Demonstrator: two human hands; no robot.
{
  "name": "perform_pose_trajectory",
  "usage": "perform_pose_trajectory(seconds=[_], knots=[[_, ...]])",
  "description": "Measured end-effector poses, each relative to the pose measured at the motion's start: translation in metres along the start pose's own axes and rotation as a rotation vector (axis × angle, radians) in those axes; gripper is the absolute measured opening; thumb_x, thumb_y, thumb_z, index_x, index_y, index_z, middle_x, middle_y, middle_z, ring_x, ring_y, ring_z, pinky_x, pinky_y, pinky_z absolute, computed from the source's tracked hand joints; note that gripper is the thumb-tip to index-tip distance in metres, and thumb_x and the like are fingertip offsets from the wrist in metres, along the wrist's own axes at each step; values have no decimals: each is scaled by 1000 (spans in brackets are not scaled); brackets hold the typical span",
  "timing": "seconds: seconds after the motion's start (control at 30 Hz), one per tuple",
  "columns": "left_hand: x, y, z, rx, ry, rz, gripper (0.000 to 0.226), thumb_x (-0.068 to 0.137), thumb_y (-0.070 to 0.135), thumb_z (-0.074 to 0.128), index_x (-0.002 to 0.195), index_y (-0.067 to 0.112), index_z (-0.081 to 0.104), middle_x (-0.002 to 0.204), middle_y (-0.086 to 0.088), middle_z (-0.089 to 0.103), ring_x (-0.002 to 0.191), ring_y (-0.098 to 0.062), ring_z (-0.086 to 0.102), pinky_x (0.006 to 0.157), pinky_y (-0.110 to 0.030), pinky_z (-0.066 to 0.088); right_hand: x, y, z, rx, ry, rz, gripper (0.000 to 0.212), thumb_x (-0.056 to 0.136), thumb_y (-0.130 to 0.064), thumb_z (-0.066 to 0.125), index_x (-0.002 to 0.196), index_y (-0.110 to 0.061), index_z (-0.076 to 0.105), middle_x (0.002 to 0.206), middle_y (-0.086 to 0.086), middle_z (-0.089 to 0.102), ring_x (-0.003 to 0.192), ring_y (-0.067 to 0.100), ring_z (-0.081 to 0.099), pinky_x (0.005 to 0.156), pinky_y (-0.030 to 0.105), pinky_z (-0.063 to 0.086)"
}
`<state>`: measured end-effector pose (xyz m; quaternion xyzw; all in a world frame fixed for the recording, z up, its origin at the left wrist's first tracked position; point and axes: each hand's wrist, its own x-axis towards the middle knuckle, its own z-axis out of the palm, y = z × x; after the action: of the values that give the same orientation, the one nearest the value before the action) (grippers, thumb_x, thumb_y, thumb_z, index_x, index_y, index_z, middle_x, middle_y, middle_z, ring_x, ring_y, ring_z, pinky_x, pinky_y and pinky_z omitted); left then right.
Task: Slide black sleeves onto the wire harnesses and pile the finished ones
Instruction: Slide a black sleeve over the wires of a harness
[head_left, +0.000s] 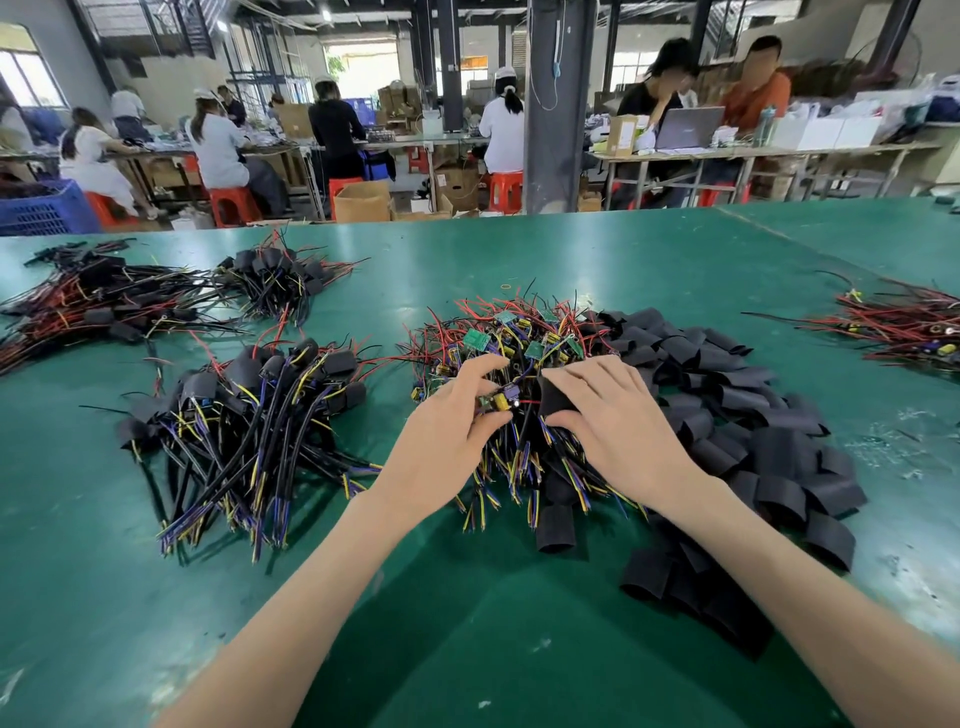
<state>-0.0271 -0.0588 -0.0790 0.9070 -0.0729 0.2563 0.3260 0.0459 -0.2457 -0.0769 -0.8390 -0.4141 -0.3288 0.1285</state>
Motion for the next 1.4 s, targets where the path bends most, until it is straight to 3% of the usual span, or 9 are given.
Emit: perform_pose_trajectory(seconds=[0.07, 0.17, 0.5, 0.63, 0.87, 1.0, 1.17, 1.3, 1.4], knots=[[0, 1, 1, 3, 10, -1, 44, 90, 17, 61, 129, 23, 42, 114, 0, 65, 104, -8, 56, 87, -21, 37, 0, -2, 1, -9, -8, -16, 42, 78, -23, 75, 114, -3, 63, 103, 10, 64, 98, 34, 58, 87, 42, 47], [-1, 2, 1, 9, 16, 10, 40, 91, 18, 60, 128, 17, 44, 119, 0, 64, 112, -8, 55, 91, -20, 38, -1, -4, 3, -10, -13, -29, 43, 80, -24, 73, 116, -3, 62, 105, 10, 63, 100, 32, 55, 89, 39, 42], [-2, 8, -2, 4, -5, 49, 36, 93, 14, 57, 128, 17, 46, 124, 8, 62, 117, -8, 56, 97, -29, 42, -2, -3, 3, -14, 23, -13, 39, 82, -24, 68, 116, -6, 63, 103, 8, 63, 95, 33, 58, 84, 41, 45], [-3, 10, -2, 10, 35, 49, 35, 94, 16, 56, 128, 17, 46, 122, 6, 64, 113, -10, 58, 93, -27, 42, -1, -3, 2, -7, 5, -27, 40, 80, -22, 73, 116, -7, 63, 104, 8, 63, 95, 35, 58, 83, 43, 45], [-2, 8, 1, -21, -49, 94, 38, 94, 9, 54, 131, 16, 45, 128, 8, 59, 122, 0, 50, 101, -18, 39, -1, -5, -2, 25, -18, -31, 41, 82, -21, 70, 120, -7, 61, 107, 10, 62, 92, 34, 60, 83, 44, 47], [-2, 9, 2, -60, -62, 85, 43, 93, 5, 54, 132, 20, 44, 127, 7, 59, 121, 6, 48, 101, -12, 36, 0, -4, -5, 79, -88, -69, 40, 87, -19, 65, 125, -7, 58, 113, 10, 61, 96, 33, 59, 86, 45, 45], [-1, 10, 2, -88, -67, 61, 48, 91, 1, 56, 134, 21, 44, 127, 0, 61, 121, -1, 51, 102, -17, 38, 1, -6, -7, 123, -122, -78, 39, 89, -18, 63, 126, -5, 57, 115, 11, 60, 98, 34, 58, 88, 45, 44], [-2, 11, 1, -114, -56, 78, 53, 89, -1, 59, 135, 21, 44, 124, 3, 60, 107, 10, 52, 86, 2, 32, 1, -7, -8, 116, -113, -91, 40, 88, -17, 65, 125, -3, 58, 113, 12, 61, 95, 36, 60, 85, 48, 47], [-2, 10, 0, -150, -49, 92, 54, 88, -1, 61, 135, 20, 44, 119, 12, 58, 92, 21, 53, 79, 4, 31, 1, -6, -9, 98, -87, -109, 40, 84, -14, 69, 121, -3, 61, 109, 13, 63, 88, 36, 61, 81, 47, 49]])
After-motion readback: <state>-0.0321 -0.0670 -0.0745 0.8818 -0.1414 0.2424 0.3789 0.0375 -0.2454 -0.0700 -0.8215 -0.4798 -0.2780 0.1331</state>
